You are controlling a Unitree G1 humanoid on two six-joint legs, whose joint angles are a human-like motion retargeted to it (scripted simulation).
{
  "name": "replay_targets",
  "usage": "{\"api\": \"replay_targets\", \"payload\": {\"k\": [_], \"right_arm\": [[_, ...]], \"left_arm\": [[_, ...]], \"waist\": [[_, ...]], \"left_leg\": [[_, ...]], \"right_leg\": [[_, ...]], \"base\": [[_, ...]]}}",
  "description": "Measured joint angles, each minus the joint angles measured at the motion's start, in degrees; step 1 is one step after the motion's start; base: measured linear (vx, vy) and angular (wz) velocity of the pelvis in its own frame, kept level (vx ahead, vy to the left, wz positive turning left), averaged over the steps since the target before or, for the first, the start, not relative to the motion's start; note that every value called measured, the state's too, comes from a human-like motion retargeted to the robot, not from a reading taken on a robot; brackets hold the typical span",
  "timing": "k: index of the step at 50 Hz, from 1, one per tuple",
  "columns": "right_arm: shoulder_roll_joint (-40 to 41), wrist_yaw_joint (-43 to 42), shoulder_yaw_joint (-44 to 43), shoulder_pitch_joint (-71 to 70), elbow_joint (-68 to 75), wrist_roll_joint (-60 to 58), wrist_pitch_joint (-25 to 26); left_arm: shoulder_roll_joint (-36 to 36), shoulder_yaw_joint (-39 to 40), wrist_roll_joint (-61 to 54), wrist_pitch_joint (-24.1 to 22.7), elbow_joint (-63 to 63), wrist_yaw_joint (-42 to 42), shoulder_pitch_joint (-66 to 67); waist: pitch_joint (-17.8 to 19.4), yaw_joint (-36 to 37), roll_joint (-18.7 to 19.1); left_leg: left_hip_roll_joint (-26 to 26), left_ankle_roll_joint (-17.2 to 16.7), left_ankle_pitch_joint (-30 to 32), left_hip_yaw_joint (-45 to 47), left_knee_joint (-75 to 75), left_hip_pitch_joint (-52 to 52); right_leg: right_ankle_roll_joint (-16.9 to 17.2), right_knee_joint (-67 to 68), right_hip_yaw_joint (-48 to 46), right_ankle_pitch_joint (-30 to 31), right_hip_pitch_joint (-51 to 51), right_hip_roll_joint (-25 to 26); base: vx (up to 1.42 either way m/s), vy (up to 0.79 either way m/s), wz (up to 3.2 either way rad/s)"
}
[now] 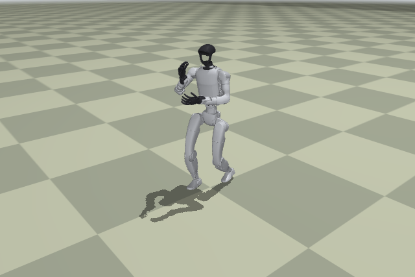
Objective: Dance
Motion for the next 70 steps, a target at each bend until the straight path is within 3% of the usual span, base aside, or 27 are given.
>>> {"api": "replay_targets", "payload": {"k": [5, 10, 13, 18, 22, 25, 29, 32, 35, 38, 42, 46, 48, 50, 52, 55, 58, 63, 67, 70], "right_arm": [[1.5, -2.4, -3.7, -5.9, -7.7, -5.1, -2.8], [2.2, -3.3, -5.6, -1.3, -7.2, -6.0, -3.7], [1.8, -3.6, -4.8, 4.2, -3.3, -4.4, -3.9], [0.6, -2.8, -1.6, 10.9, 3.1, -1.1, -3.7], [-0.4, -1.9, 0.8, 12.7, 5.2, -0.8, -3.5], [-1.1, -2.0, 1.7, 12.5, 5.1, -2.3, -3.6], [-2.6, -4.5, 0.8, 10.4, 3.1, -6.8, -3.1], [-3.2, -7.6, -0.9, 7.4, 1.7, -10.5, -2.0], [-2.6, -10.2, -2.4, 4.8, 1.7, -11.9, -1.3], [-1.3, -11.6, -2.4, 3.5, 3.1, -10.6, -0.9], [0.0, -10.8, -0.4, 3.6, 5.9, -8.3, -0.6], [0.8, -8.7, 1.3, 6.5, 7.0, -7.1, -1.5], [1.2, -7.9, 1.7, 8.6, 6.6, -7.1, -2.1], [1.5, -6.4, 0.9, 10.8, 4.9, -6.4, -2.8], [2.1, -6.7, -0.2, 12.7, 3.4, -6.3, -3.3], [2.5, -8.4, -1.8, 15.5, 2.1, -6.1, -4.4], [2.3, -11.3, -3.1, 17.7, 2.1, -6.5, -5.0], [1.7, -14.6, -5.0, 20.3, 2.8, -6.5, -4.6], [0.9, -15.2, -5.3, 22.1, 2.6, -6.9, -5.0], [0.4, -15.0, -4.6, 23.2, 2.0, -7.6, -5.4]], "left_arm": [[3.7, 0.5, 3.4, 1.5, 8.3, -1.5, 8.4], [3.0, 2.4, 5.5, 0.9, 7.2, 0.0, 5.1], [0.6, 3.8, 6.4, -0.8, 3.1, 2.7, -0.9], [-3.1, 5.1, 5.6, -3.6, -1.4, 5.8, -8.8], [-4.0, 5.1, 3.0, -4.3, -3.0, 5.3, -9.4], [-3.8, 5.3, 1.1, -4.4, -4.6, 4.5, -6.5], [-3.9, 6.6, -0.2, -4.1, -7.6, 3.6, -1.3], [-4.1, 8.2, -0.9, -4.0, -9.5, 3.3, 2.3], [-4.1, 9.6, -2.3, -3.9, -9.8, 3.0, 5.1], [-4.1, 9.8, -3.5, -3.9, -8.9, 3.2, 5.9], [-3.5, 9.2, -3.2, -4.0, -7.0, 3.9, 4.6], [-2.7, 8.1, -1.1, -3.8, -5.7, 5.4, 2.4], [-2.6, 7.9, 0.1, -3.7, -5.5, 6.1, 1.8], [-2.3, 8.1, 2.2, -3.6, -5.4, 7.5, 0.3], [-1.8, 8.4, 3.9, -3.8, -5.6, 8.5, -0.6], [-1.3, 9.0, 5.1, -3.7, -5.2, 9.4, -1.3], [-1.4, 9.0, 4.9, -4.1, -4.5, 9.6, -1.2], [-1.5, 6.8, 6.3, -4.7, -3.9, 10.4, -0.6], [-1.7, 4.4, 7.2, -4.2, -4.3, 9.8, 1.2], [-1.5, 2.5, 7.7, -3.5, -4.4, 9.2, 3.1]], "waist": [[-1.7, 0.3, -6.7], [-1.0, -0.4, -11.2], [-1.1, -1.5, -11.6], [-2.2, -2.6, -8.7], [-2.6, -2.2, -5.2], [-2.3, -0.9, -2.2], [-1.3, 1.8, 1.1], [-0.7, 4.1, 1.8], [-0.9, 5.9, 1.2], [-1.9, 6.7, -0.2], [-4.1, 5.9, -3.0], [-4.8, 5.0, -5.8], [-5.0, 3.9, -7.0], [-3.9, 2.5, -10.1], [-3.2, 0.7, -11.5], [-2.3, -1.9, -11.2], [-1.5, -3.9, -9.3], [-2.8, -3.6, -5.8], [-4.1, -3.2, -6.6], [-4.8, -2.7, -5.9]], "left_leg": [[-8.1, 2.6, -0.4, 4.1, -11.1, 1.9], [-13.2, 3.8, 0.0, 2.0, -15.5, 4.4], [-12.9, 3.2, 0.7, 0.3, -16.2, 4.9], [-8.6, 0.3, 1.6, -1.2, -14.2, 5.2], [-2.9, -2.3, 2.5, -0.8, -5.8, 4.2], [2.1, -4.9, 8.3, -2.4, 6.3, 0.7], [8.7, -4.7, 16.8, -4.0, 25.1, -8.4], [9.5, -3.0, 17.4, -4.8, 32.5, -16.7], [6.5, -1.3, 14.1, -3.8, 29.3, -24.1], [1.5, -1.7, 12.4, -1.6, 14.8, -28.1], [-6.4, -3.4, 15.2, 0.4, -7.1, -27.5], [-10.6, -1.1, 15.8, 2.3, -8.5, -23.1], [-12.6, 0.8, 13.5, 3.0, -6.4, -21.2], [-16.9, 2.9, 12.6, 4.5, -9.9, -16.2], [-19.0, 4.0, 11.5, 4.5, -12.8, -12.1], [-19.4, 4.2, 9.9, 3.3, -17.4, -5.8], [-17.3, 3.7, 7.9, 1.8, -20.9, 0.5], [-12.7, 2.3, 4.5, -0.5, -22.3, 5.8], [-12.3, 1.6, 2.1, -2.9, -17.0, 8.1], [-8.4, -0.7, 2.7, -2.9, -4.8, 6.6]], "right_leg": [[-0.2, 12.1, 0.3, -4.2, -6.9, -11.4], [-1.3, 22.6, 0.5, -6.8, -7.2, -16.4], [-0.8, 20.6, 0.6, -6.4, -7.0, -14.9], [-0.6, 11.2, 0.5, -5.5, -4.7, -8.9], [-3.2, 8.0, -1.6, -7.6, -0.7, -4.4], [-5.5, 6.3, -3.5, -8.3, 2.4, 0.0], [-7.7, 3.1, -5.3, -9.3, 6.8, 4.9], [-8.4, 0.1, -5.2, -10.3, 10.2, 6.2], [-8.1, -2.6, -4.3, -11.7, 14.0, 4.9], [-7.0, -5.2, -3.4, -12.6, 17.8, 2.0], [-5.2, -7.2, -2.9, -14.1, 21.4, -2.2], [-3.2, 0.6, -1.2, -16.1, 23.4, -5.7], [-0.4, 9.4, -1.0, -12.5, 22.2, -8.1], [3.2, 22.0, -0.1, -5.6, 18.5, -13.7], [3.7, 31.3, 0.3, -1.7, 13.2, -17.7], [1.4, 35.1, 0.5, -2.5, 4.7, -20.6], [0.8, 25.1, 0.0, -3.9, -1.7, -19.0], [4.3, -1.6, 1.6, 2.4, -5.5, -9.4], [2.9, 1.8, 2.7, 3.7, -5.5, -7.4], [-0.1, 7.2, 1.1, 0.3, -4.0, -5.2]], "base": [[-0.11, 0.07, 0.44], [-0.02, 0.02, 0.68], [0.1, 0.0, 0.61], [0.22, -0.05, 0.33], [0.31, -0.09, -0.01], [0.33, -0.1, -0.21], [0.36, -0.08, -0.04], [0.42, -0.07, 0.07], [0.47, -0.05, 0.09], [0.51, -0.02, 0.17], [0.52, 0.01, 0.33], [0.53, 0.03, 0.18], [0.5, 0.04, 0.19], [0.51, 0.06, 0.14], [0.53, 0.04, 0.03], [0.58, 0.03, -0.1], [0.62, -0.01, -0.13], [0.6, -0.08, -0.11], [0.56, -0.14, 0.21], [0.55, -0.13, 0.3]]}}
